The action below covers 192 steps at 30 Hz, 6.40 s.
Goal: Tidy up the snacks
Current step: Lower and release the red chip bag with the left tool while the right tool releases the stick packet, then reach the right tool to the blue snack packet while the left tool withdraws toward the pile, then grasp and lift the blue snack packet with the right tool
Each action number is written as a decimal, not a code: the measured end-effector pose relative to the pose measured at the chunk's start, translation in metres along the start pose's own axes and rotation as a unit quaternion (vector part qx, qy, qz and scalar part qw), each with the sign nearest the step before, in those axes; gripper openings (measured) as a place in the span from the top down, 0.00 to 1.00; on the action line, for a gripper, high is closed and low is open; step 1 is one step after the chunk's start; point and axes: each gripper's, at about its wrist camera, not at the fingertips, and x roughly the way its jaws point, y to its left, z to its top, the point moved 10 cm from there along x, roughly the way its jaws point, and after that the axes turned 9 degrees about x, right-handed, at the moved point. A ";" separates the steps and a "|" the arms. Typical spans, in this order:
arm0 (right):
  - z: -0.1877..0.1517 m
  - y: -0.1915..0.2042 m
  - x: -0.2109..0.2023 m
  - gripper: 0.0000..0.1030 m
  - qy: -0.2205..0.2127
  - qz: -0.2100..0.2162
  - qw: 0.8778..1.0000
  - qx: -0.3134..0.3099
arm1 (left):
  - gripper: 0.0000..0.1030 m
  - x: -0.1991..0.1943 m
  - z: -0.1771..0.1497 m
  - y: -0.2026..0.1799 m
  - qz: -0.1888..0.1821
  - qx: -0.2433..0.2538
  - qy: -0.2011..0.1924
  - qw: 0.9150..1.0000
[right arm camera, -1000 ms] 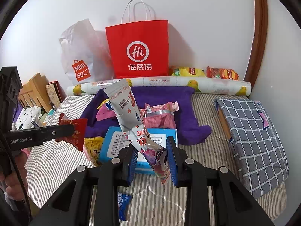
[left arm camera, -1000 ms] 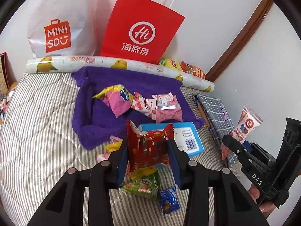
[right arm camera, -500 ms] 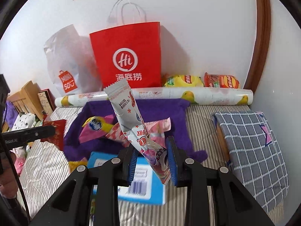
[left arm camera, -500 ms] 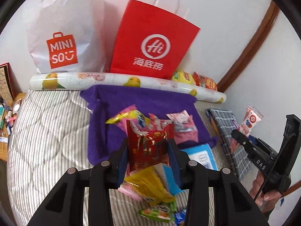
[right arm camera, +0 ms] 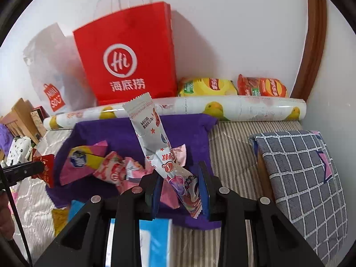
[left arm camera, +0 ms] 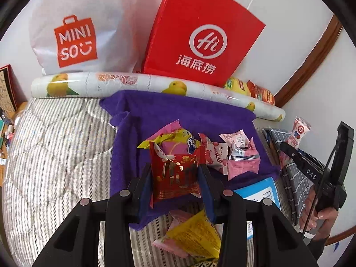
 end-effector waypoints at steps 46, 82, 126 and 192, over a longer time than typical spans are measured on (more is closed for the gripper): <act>-0.023 0.017 0.004 0.47 0.039 0.022 0.999 -0.009 | 0.46 0.022 -0.027 0.015 -0.013 -0.027 0.057 0.998; -0.188 0.068 -0.085 0.46 0.102 0.055 0.993 0.005 | 0.42 -0.083 -0.113 -0.002 -0.006 0.007 0.026 1.000; -0.223 0.056 -0.076 0.56 0.104 0.029 0.994 -0.014 | 0.42 -0.073 -0.146 0.000 -0.037 -0.014 0.055 0.998; -0.196 -0.008 -0.098 0.56 0.066 0.032 0.995 0.065 | 0.31 -0.041 -0.140 -0.076 -0.070 0.062 0.065 0.993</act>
